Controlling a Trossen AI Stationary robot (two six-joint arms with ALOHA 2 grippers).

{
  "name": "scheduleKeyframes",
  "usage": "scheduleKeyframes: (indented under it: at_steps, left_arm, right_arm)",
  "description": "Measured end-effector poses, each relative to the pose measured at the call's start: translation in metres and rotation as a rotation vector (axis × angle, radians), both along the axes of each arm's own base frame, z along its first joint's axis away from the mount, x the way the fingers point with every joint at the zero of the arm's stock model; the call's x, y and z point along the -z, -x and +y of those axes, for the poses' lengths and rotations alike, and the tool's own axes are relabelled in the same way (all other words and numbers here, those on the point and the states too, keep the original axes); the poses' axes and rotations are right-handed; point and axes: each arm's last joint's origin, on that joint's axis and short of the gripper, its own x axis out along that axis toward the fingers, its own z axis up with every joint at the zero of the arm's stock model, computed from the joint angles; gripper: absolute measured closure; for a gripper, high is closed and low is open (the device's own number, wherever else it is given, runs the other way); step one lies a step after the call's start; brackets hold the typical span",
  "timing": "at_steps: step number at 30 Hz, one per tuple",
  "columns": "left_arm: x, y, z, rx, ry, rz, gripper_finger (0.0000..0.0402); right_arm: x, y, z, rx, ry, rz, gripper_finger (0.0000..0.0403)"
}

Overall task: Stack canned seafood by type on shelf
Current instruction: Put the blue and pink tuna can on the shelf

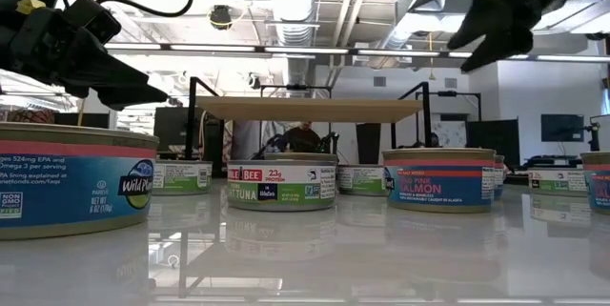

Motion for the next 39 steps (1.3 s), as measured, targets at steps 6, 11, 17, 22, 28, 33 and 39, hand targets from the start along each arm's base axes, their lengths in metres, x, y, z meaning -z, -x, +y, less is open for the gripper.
scheduleKeyframes:
  at_steps: [6,11,17,22,28,33,39]
  left_arm:
    - [0.000,0.000,0.000,0.000,0.000,-0.001,0.0127]
    - [0.000,0.000,0.000,0.000,0.000,-0.001,0.0127]
    - [0.000,0.000,0.000,-0.006,-0.001,-0.002,0.0127]
    - [-0.002,0.000,0.000,-0.025,0.061,-0.029,0.0127]
    - [-0.013,-0.001,0.001,-0.095,0.349,-0.114,0.0127]
    - [-0.024,-0.002,0.000,-0.096,0.481,-0.153,0.0127]
    - [-0.035,-0.013,-0.008,-0.146,0.568,-0.099,0.0127]
  right_arm:
    - [-0.001,-0.021,0.008,0.246,-0.178,0.221,0.0049]
    - [0.008,-0.033,0.031,0.332,-0.356,0.250,0.0072]
    - [0.019,-0.033,0.075,0.435,-0.500,0.205,0.0085]
    - [0.032,-0.033,0.107,0.522,-0.586,0.168,0.0086]
    - [0.052,-0.036,0.133,0.615,-0.623,0.158,0.0086]
    - [0.063,-0.041,0.140,0.623,-0.607,0.170,0.0086]
    - [0.062,-0.045,0.133,0.529,-0.544,0.212,0.0086]
